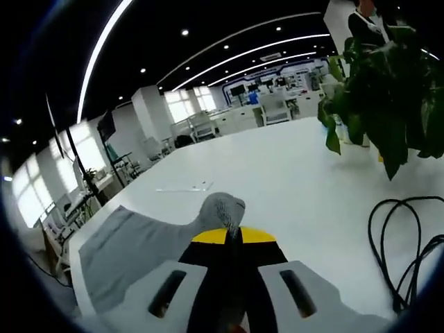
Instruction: Fold the towel on the table until its edges align and the towel forms a compact rectangular stack.
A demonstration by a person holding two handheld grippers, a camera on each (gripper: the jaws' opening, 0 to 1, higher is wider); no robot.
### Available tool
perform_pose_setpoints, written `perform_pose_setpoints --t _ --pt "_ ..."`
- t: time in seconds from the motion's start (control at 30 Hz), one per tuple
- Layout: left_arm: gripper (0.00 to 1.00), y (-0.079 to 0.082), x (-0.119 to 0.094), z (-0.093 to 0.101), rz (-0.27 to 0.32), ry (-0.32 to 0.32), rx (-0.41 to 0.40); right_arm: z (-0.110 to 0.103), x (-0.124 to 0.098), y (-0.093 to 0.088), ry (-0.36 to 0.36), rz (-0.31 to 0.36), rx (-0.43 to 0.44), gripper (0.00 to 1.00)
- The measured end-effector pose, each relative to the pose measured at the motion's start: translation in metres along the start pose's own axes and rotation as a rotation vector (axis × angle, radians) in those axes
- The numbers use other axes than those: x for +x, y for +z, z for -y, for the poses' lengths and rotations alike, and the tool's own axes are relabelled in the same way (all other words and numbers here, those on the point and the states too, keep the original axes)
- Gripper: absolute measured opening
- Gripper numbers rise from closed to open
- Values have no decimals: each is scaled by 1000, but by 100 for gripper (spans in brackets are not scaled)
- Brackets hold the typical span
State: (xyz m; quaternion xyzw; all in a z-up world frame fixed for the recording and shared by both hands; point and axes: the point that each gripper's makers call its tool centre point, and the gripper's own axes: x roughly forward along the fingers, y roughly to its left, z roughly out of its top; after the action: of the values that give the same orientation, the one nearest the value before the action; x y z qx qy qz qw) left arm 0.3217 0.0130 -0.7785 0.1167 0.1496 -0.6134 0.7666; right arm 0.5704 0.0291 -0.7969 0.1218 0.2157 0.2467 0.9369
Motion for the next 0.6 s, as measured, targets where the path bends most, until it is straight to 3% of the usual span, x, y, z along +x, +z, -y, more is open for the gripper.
perform_pose_setpoints --t 0.33,0.6 --pt "7 19 -35 -8 29 80 29 -33 3 21 57 22 26 1" --pt "7 21 -68 -12 43 120 8 -57 4 32 65 19 25 1"
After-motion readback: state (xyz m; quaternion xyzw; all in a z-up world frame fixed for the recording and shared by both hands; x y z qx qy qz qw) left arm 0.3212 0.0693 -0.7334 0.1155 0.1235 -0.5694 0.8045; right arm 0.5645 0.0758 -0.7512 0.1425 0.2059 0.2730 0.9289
